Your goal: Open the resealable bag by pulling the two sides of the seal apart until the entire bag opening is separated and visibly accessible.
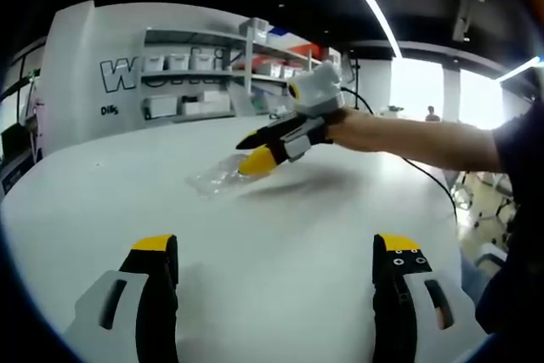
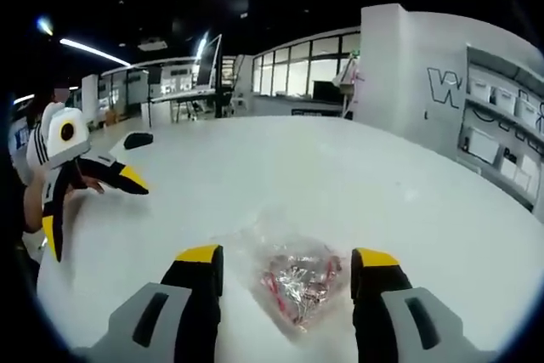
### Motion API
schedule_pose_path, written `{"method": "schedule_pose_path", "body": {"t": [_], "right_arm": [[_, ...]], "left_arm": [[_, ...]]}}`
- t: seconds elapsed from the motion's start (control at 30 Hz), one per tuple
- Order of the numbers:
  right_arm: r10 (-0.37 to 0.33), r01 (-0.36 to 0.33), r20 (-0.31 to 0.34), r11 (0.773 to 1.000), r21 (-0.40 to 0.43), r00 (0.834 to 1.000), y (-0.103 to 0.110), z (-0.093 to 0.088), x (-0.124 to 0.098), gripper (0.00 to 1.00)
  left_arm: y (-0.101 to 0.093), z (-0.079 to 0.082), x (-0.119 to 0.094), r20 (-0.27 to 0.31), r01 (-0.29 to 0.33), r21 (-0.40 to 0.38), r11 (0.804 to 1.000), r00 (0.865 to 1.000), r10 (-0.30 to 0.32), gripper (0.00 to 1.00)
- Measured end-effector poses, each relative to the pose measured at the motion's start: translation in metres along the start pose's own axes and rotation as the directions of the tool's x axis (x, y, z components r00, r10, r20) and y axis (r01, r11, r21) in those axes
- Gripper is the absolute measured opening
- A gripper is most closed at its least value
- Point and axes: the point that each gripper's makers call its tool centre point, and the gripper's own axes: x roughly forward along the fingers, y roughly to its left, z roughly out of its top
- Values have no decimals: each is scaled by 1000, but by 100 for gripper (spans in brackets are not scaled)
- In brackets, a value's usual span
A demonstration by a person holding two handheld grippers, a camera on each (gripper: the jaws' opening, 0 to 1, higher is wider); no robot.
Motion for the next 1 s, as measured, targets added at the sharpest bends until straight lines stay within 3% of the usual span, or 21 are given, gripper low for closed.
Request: {"method": "schedule_pose_path", "body": {"t": [0.37,1.0], "right_arm": [[9,-10,-22,1000,-25,1000,1,-5,5,56],[13,-20,-67,993,-113,998,0,-9,7,35]], "left_arm": [[0,-1,1,-1,1,-2,1000,1000,-1,93],[4,-1,-1,0,-5,-3,1000,1000,5,93]]}}
